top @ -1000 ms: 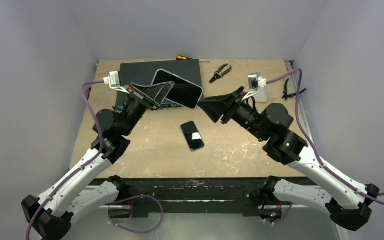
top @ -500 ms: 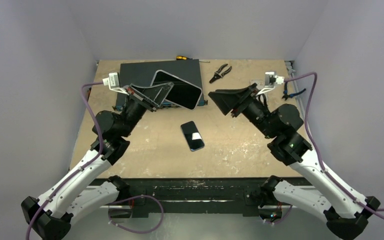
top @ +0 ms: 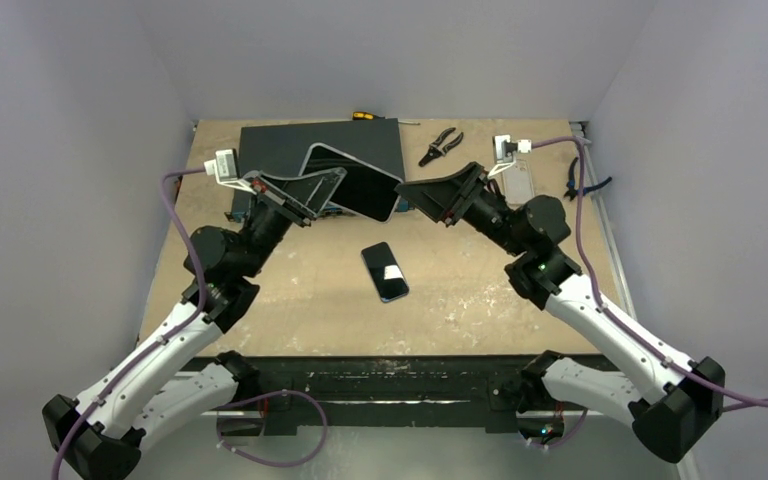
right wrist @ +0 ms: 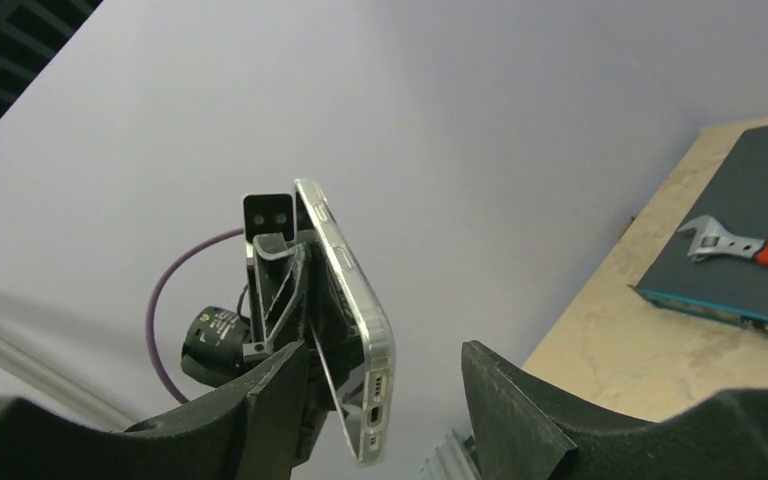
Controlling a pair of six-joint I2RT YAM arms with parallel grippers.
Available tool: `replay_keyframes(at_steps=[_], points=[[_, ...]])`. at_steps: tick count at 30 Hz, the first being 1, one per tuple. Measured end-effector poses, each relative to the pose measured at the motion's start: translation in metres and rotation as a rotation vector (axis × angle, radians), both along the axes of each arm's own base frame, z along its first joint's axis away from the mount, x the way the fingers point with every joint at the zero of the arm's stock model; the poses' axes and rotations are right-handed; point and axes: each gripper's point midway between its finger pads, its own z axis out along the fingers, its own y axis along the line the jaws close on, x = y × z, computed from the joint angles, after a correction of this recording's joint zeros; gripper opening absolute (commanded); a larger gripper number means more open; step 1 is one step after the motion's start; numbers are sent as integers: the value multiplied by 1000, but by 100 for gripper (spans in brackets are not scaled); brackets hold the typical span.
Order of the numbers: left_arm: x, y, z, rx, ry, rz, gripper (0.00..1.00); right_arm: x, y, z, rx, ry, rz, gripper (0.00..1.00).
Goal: Take the phone out of the phone case
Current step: Remove the phone case from the phone.
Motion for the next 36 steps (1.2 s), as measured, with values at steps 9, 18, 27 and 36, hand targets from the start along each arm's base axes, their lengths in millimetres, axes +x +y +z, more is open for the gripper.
replay_keyframes(at_steps=[9, 18, 27, 36], points=[[-3, -2, -7, -21, 13, -29, 0, -7, 12, 6, 190, 20, 172, 49], [-7, 0, -4, -61, 8, -48, 0, -16, 13, 20, 318, 9, 289, 39], [-15, 0, 6, -101, -18, -85, 0, -23, 10, 27, 354, 10, 327, 21], [-13, -2, 6, -130, -32, -94, 0, -22, 9, 31, 424, 14, 376, 17]])
